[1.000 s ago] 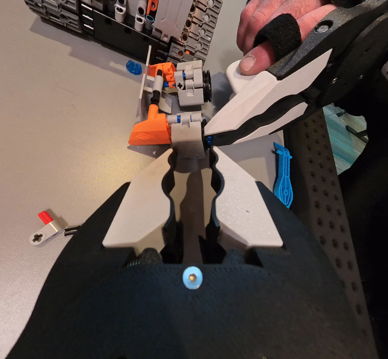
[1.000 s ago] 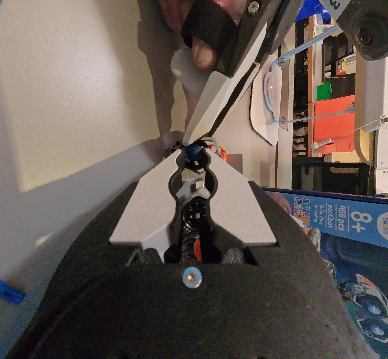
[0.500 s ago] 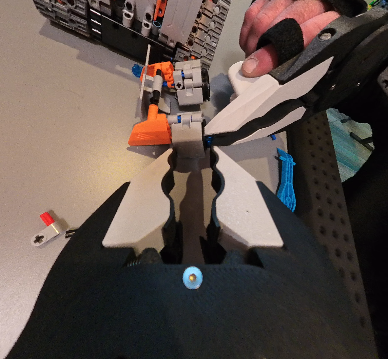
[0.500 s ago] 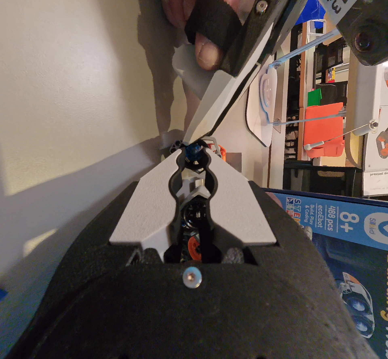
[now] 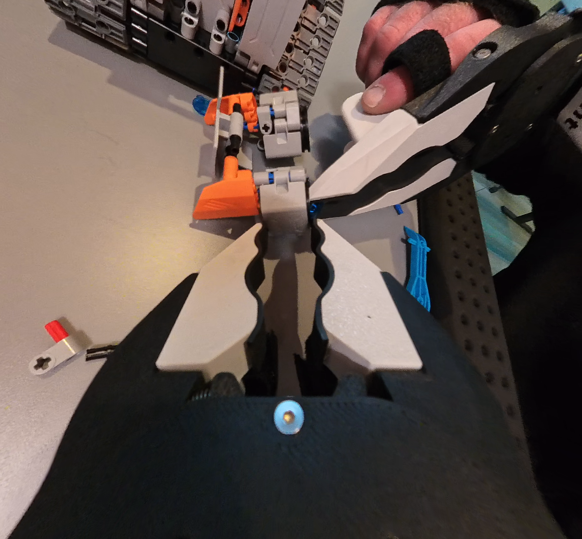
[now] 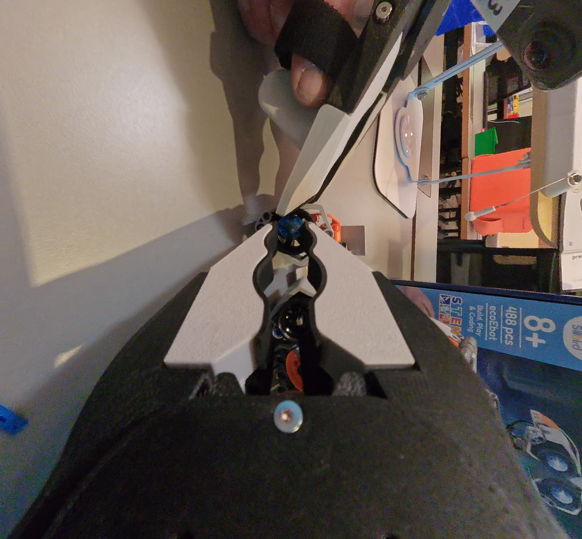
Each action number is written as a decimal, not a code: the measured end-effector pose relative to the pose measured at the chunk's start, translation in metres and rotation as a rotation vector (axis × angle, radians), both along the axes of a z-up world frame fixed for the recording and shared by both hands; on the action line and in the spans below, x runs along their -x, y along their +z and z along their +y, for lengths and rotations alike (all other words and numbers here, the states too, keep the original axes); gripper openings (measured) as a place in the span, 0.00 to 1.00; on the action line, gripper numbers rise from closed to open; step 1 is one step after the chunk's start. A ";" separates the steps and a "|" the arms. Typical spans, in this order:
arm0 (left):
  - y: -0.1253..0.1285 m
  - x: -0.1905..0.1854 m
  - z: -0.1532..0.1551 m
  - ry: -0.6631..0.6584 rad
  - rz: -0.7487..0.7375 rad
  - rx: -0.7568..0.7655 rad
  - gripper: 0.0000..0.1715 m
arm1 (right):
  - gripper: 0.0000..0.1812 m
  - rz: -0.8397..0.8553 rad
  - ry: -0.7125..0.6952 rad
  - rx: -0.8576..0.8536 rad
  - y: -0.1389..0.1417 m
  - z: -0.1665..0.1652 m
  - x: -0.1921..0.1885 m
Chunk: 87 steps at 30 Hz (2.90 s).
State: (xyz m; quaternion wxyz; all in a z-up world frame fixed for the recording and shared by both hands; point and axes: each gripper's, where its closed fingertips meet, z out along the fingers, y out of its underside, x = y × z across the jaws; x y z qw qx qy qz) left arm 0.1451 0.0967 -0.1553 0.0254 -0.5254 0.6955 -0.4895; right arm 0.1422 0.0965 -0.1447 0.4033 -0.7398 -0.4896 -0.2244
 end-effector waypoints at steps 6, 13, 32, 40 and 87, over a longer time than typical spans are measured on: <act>0.003 0.003 -0.002 -0.002 0.008 0.041 0.14 | 0.08 0.083 0.006 0.032 0.002 -0.004 0.003; 0.002 0.003 -0.002 0.000 0.005 0.028 0.14 | 0.13 0.273 -0.029 0.119 0.006 -0.011 0.004; -0.003 0.010 -0.005 -0.018 0.004 -0.053 0.14 | 0.16 0.445 0.063 0.615 -0.024 -0.099 0.019; -0.004 0.021 -0.009 -0.010 0.005 -0.086 0.14 | 0.12 0.375 0.128 0.609 -0.033 -0.104 0.041; 0.042 0.064 -0.061 -0.135 -0.557 -0.582 0.02 | 0.06 0.725 0.174 0.285 0.035 -0.055 0.064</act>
